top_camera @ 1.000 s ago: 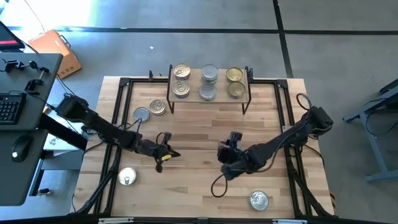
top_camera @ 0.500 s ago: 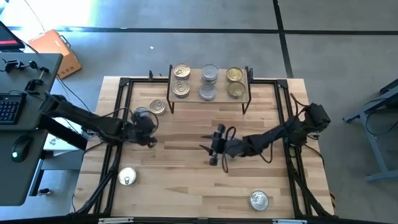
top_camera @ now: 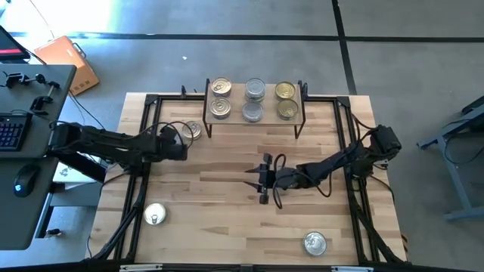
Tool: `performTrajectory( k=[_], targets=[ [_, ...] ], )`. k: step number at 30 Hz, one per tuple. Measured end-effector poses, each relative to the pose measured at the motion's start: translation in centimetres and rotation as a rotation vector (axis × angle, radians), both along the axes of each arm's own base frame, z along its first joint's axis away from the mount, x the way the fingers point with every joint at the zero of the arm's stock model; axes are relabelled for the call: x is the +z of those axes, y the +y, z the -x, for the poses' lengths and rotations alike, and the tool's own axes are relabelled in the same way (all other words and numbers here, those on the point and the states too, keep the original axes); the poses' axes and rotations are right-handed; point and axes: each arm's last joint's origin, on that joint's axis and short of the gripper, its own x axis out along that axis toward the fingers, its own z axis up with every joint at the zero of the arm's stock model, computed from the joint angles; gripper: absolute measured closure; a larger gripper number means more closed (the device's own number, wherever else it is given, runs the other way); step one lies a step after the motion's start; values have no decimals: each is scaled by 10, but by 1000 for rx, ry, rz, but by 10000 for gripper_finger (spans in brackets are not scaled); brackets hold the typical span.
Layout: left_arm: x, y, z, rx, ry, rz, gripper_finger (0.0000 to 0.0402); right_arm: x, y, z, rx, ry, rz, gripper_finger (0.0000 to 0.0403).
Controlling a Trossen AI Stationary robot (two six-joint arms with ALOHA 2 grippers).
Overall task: Stack canned seafood by type on shelf
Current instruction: Stack the green can on top of the other green tuna can
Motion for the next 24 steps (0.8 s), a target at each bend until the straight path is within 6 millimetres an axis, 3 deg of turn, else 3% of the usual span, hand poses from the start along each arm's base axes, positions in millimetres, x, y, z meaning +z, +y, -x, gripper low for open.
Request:
performTrajectory(
  k=[5,12,16,20,24],
  targets=[
    [-12,5,5,12,30,48,402,-1,5,2,16,8,4,237],
    [-16,-3,-2,-120,8,156,401,-1,8,2,12,3,-30,237],
    [-15,-16,-16,-290,-83,238,401,-1,8,2,14,4,-27,237],
    [-11,-43,-37,-592,-272,451,401,-1,8,3,14,9,-23,237],
    [-5,-65,-48,-828,-378,456,401,-1,8,3,7,6,-43,237]
  ],
)
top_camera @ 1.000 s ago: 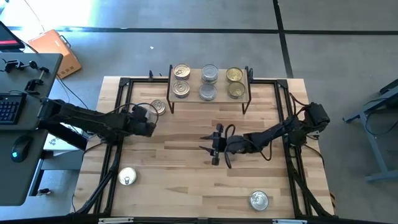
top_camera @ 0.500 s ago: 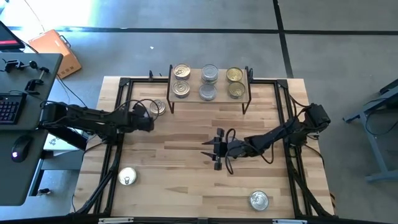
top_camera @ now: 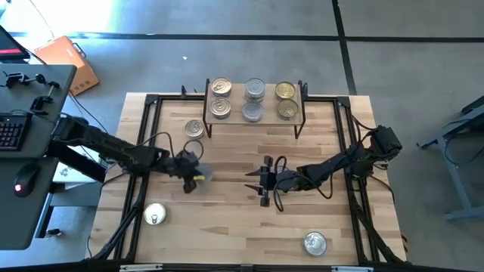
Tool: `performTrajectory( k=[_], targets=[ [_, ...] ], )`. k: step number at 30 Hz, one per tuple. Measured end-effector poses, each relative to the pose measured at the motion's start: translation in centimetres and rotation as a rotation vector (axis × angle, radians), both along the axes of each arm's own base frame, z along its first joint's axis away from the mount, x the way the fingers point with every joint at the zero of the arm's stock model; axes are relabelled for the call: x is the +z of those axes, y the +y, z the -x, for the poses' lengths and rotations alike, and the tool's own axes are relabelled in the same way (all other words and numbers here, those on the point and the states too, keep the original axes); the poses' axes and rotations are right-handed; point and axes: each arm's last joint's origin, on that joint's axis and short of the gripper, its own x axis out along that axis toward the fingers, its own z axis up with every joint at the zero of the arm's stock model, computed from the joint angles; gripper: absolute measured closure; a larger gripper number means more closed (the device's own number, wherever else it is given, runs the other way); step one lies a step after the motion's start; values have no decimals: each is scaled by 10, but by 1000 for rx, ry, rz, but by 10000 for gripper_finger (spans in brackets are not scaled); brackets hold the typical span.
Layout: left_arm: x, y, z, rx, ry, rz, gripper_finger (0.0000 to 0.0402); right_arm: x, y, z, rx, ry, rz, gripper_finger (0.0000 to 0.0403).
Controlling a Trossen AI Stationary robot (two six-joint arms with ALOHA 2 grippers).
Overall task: Stack canned seafood by type on shelf
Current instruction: Stack the green can on top of the other green tuna can
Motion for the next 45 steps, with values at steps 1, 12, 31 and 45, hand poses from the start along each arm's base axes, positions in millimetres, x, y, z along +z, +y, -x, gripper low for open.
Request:
performTrajectory(
  k=[1,12,31,45],
  targets=[
    [1,-4,-1,-34,-22,-8,401,0,0,0,0,0,-1,237],
    [8,-19,-3,-77,-123,-122,402,-14,3,-22,160,-19,93,237],
    [-24,-3,11,99,-132,-142,402,-51,-16,-150,411,208,456,187],
    [-34,0,19,74,-133,-163,402,-50,-30,-165,379,254,480,267]
  ],
)
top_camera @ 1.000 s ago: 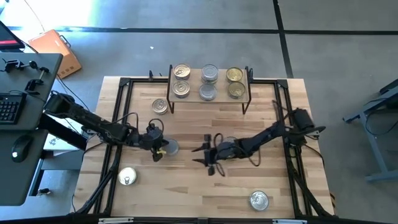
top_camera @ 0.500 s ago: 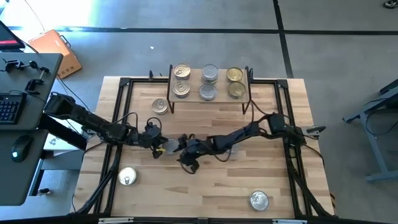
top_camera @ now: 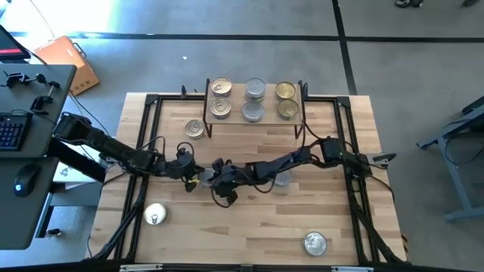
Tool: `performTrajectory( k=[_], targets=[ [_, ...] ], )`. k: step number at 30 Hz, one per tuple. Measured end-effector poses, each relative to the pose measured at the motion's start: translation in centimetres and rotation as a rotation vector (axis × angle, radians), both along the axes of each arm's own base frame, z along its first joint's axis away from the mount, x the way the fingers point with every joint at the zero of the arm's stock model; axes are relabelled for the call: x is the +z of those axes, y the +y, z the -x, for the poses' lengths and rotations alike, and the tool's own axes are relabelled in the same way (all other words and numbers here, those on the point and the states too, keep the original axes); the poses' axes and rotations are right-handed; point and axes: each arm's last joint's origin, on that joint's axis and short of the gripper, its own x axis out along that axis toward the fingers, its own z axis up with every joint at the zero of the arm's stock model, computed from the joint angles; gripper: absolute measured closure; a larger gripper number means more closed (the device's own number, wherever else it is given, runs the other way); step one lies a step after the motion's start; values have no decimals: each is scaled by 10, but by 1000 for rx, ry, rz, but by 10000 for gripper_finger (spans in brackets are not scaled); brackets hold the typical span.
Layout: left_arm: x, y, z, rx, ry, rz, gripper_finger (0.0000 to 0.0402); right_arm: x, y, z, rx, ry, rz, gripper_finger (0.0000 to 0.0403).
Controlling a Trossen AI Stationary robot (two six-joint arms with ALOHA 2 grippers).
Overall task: Stack canned seafood by type on shelf
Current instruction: Stack the green can on top of the other green tuna can
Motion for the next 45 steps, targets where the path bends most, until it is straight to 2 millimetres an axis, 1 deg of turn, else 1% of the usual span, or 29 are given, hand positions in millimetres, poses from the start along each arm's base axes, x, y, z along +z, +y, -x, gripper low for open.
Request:
performTrajectory(
  k=[4,7,9,14,17,20,27,35,39,45],
  targets=[
    [0,0,0,-3,2,-3,402,4,1,1,-14,-7,9,257],
    [0,0,0,-4,4,-2,402,15,2,2,-23,-21,3,230],
    [0,0,0,-11,6,-3,402,22,3,2,-27,-33,15,205],
    [-1,0,0,-12,7,-3,402,19,10,6,22,12,162,144],
    [-1,1,0,-5,8,-2,402,18,11,7,38,30,203,124],
    [-1,4,0,9,10,4,402,17,10,8,43,38,217,117],
    [-1,8,-1,12,15,2,402,15,9,9,81,58,274,116],
    [-1,8,-1,7,18,-6,402,11,2,9,81,76,299,116],
    [-1,8,-1,9,18,-8,402,4,0,7,91,82,304,116],
    [-5,12,2,39,12,-13,402,0,-1,6,91,77,305,116]
  ],
)
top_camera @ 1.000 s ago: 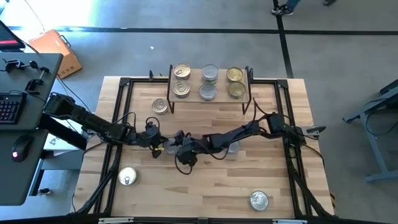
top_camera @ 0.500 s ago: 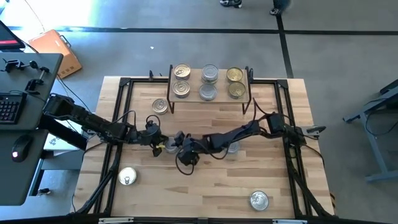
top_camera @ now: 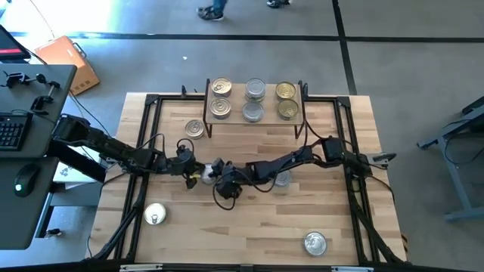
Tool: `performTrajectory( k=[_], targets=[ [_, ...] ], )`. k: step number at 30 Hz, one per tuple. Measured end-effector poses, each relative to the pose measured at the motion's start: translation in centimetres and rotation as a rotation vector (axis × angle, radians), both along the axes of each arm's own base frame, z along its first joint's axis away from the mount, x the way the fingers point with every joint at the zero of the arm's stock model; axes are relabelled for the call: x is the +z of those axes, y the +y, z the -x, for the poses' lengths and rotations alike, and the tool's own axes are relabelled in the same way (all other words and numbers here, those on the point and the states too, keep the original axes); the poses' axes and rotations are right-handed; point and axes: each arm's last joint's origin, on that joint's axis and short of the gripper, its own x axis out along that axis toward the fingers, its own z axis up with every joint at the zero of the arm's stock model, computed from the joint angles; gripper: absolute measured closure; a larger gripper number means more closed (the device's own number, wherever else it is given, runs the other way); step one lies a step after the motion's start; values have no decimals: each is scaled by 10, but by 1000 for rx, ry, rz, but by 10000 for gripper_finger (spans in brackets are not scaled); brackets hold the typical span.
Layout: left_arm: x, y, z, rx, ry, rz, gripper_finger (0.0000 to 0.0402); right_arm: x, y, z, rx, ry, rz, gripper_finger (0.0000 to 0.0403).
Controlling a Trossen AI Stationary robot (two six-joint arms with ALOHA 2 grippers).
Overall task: Stack canned seafood by type on shelf
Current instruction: Stack the green can on top of the other green tuna can
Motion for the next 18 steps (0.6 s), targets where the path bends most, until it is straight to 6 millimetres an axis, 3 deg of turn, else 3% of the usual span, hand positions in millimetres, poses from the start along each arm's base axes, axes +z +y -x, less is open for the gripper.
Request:
performTrajectory(
  k=[6,11,18],
  targets=[
    [-6,4,6,6,-66,29,402,1,-6,-4,-37,-44,-23,116],
    [-13,3,11,-34,-9,57,401,4,-11,-7,-94,-102,-49,122],
    [-11,3,10,-25,-18,49,401,3,-8,-6,-116,-106,-109,206]
  ],
)
